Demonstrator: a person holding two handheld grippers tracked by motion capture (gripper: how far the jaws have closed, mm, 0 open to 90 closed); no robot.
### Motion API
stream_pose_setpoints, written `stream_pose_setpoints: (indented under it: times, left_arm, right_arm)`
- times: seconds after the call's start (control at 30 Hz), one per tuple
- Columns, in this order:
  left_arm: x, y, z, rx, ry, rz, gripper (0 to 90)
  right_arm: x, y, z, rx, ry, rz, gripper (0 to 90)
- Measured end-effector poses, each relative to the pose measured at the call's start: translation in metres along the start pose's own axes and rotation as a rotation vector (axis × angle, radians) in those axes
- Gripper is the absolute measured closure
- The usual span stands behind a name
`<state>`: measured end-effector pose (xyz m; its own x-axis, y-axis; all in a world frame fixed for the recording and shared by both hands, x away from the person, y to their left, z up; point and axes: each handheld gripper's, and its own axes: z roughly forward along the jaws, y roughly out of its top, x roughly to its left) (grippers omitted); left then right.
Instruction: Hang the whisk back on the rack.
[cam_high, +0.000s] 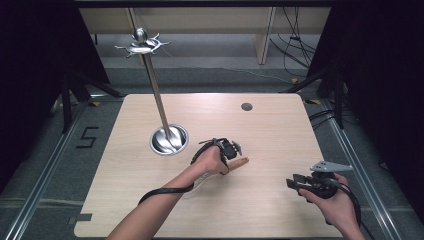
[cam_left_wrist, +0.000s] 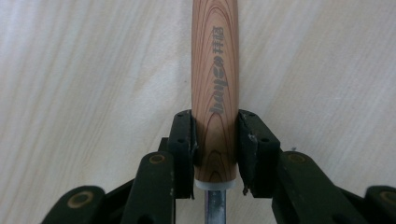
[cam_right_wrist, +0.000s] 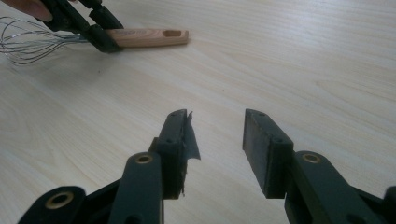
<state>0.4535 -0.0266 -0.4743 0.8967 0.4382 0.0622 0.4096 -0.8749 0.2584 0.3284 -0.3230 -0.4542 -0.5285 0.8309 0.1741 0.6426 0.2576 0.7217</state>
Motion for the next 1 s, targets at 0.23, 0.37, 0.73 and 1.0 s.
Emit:
stream_pose_setpoints:
  times: [0.23,0.37,0.73,1.0]
  left_arm:
    - [0.006,-0.017,-0.031,-0.183,0.002,-0.092,68.1]
    - [0.007,-0.032,-0.053,-0.302,0.040,-0.137,68.1]
    - [0.031,-0.068,-0.088,-0.563,0.135,-0.342,68.2]
    - [0.028,-0.079,-0.094,-0.720,0.203,-0.440,68.2]
  right_arm:
    - [-0.001,0.000,0.000,0.001,0.003,0.007,61.0]
    - [0.002,0.000,0.000,0.010,0.008,0.034,60.9]
    - [0.005,0.001,0.001,0.011,0.016,0.034,60.7]
    - [0.001,0.001,0.002,0.009,0.021,0.010,60.7]
